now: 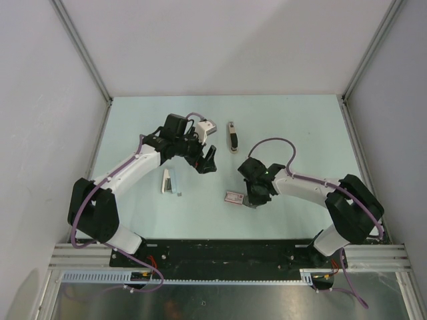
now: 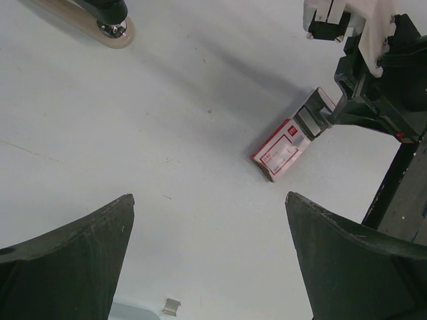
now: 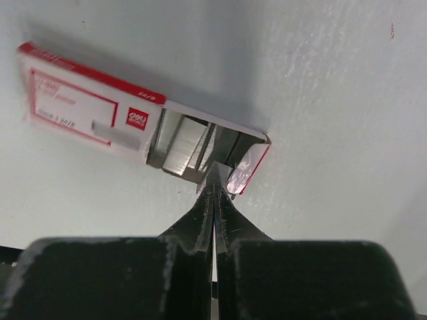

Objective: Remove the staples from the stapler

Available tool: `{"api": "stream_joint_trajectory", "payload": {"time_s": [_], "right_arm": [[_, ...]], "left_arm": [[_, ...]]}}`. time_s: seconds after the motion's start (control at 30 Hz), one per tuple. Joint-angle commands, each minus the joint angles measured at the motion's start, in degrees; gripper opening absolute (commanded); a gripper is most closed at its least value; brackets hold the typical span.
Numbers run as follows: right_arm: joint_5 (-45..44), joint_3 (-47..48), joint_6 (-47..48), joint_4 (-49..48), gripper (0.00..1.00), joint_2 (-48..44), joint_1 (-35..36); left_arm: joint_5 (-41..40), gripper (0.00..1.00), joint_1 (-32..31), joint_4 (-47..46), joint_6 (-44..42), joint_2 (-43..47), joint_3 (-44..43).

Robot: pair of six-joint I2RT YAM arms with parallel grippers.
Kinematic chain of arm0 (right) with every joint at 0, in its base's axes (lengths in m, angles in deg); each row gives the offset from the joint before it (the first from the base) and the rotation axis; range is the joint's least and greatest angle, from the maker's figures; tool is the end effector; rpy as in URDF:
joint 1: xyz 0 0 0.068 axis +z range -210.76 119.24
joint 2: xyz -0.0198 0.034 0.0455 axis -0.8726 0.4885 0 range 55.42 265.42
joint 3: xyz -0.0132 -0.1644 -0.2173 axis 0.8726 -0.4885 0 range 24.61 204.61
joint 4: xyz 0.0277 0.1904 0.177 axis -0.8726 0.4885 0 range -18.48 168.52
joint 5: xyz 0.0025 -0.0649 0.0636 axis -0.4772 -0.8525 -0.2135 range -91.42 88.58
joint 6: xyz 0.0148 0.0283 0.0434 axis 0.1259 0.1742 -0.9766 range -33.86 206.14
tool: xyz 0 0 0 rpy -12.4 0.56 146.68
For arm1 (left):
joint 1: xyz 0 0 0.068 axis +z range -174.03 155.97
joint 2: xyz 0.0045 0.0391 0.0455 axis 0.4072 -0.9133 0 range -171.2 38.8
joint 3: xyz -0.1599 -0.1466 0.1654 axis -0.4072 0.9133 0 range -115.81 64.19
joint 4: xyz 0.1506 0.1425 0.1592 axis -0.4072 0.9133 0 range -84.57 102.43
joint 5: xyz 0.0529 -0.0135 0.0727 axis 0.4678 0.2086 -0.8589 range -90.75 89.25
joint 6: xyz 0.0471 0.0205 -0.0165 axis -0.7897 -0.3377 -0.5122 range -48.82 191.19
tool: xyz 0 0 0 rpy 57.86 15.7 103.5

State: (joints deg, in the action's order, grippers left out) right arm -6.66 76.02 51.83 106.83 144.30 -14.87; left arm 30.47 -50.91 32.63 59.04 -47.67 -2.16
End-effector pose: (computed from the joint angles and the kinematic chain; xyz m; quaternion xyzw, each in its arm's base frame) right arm 0.1960 0.1976 0.1715 -0.0929 0.9833 0.0618 0.1435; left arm 0.2818 -0.1635 0.2722 0.3919 0.8129 -0.2936 0.3154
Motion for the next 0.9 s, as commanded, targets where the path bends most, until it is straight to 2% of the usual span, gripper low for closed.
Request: {"api": "stream_joint_trajectory", "payload": {"time_s": [0.0, 0.3, 0.63, 0.87], "right_arm": [[0.6, 4.6, 0.9, 2.6, 0.00, -2.8, -0.2], [0.6, 8.6, 1.0, 5.5, 0.00, -7.9, -1.7], [5.8, -0.9, -1.7, 3.1, 0.00, -10.0, 2.0], [7.6, -2.9, -1.5, 0.6, 0.00, -7.6, 3.0]], "left_arm": [[0.7, 0.99, -0.4, -0.5, -4.2, 1.5, -1.3], [2.7, 0.99, -0.4, -0.4, -4.9, 0.2, -1.1], [4.5, 0.99, -1.6, -0.3, -6.1, -1.2, -0.4], [4.2, 1.00, -1.6, -0.2, -6.6, -1.0, -0.1]]}}
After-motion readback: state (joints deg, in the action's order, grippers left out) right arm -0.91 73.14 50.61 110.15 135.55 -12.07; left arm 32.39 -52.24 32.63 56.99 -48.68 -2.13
